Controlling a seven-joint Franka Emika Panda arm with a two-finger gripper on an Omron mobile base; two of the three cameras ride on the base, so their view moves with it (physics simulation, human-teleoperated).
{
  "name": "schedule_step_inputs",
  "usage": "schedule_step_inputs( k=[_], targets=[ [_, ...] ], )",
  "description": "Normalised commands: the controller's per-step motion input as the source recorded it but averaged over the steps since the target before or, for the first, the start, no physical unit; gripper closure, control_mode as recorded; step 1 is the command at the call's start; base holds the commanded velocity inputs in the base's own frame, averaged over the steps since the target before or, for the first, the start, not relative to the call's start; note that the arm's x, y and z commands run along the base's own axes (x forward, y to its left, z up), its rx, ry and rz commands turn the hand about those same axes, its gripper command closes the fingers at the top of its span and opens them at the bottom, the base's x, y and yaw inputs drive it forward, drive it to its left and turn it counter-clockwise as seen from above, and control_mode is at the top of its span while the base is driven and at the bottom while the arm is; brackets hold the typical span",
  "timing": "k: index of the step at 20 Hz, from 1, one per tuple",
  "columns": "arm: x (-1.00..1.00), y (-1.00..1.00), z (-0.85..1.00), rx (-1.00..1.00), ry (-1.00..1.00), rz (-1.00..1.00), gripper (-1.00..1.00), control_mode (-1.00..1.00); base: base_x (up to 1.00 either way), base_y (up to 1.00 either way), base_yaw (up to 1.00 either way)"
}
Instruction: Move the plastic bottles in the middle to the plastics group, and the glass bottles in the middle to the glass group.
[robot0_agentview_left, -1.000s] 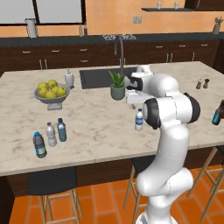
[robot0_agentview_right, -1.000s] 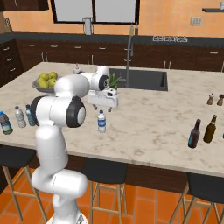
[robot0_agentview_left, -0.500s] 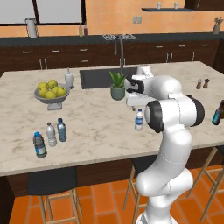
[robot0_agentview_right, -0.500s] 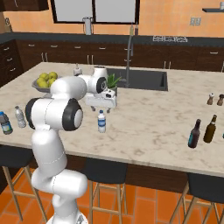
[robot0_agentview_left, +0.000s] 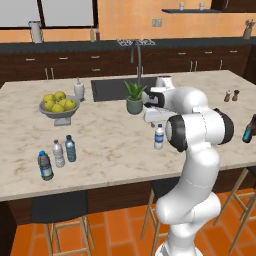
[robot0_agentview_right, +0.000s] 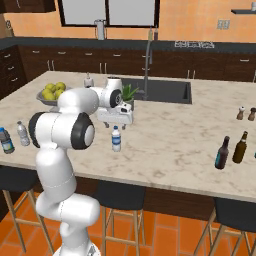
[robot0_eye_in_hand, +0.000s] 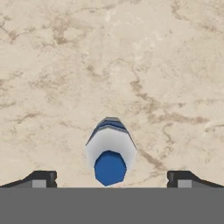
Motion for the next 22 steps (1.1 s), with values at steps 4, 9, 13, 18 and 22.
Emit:
schedule_step_inputs(
  k=[4, 9, 13, 18, 22],
  targets=[
    [0.07, 0.00, -0.27, 0.00, 0.00, 0.03, -1.00, -1.00, 0.00, 0.00, 0.00],
    [0.07, 0.00, -0.11, 0.00, 0.00, 0.02, -1.00, -1.00, 0.00, 0.00, 0.00],
    [0.00, 0.00, -0.04, 0.00, 0.00, 0.01, -1.00, -1.00, 0.00, 0.00, 0.00],
    [0.00, 0.00, -0.11, 0.00, 0.00, 0.01, -1.00, -1.00, 0.00, 0.00, 0.00],
    [0.00, 0.00, -0.11, 0.00, -0.01, 0.01, -1.00, -1.00, 0.00, 0.00, 0.00]
  ],
)
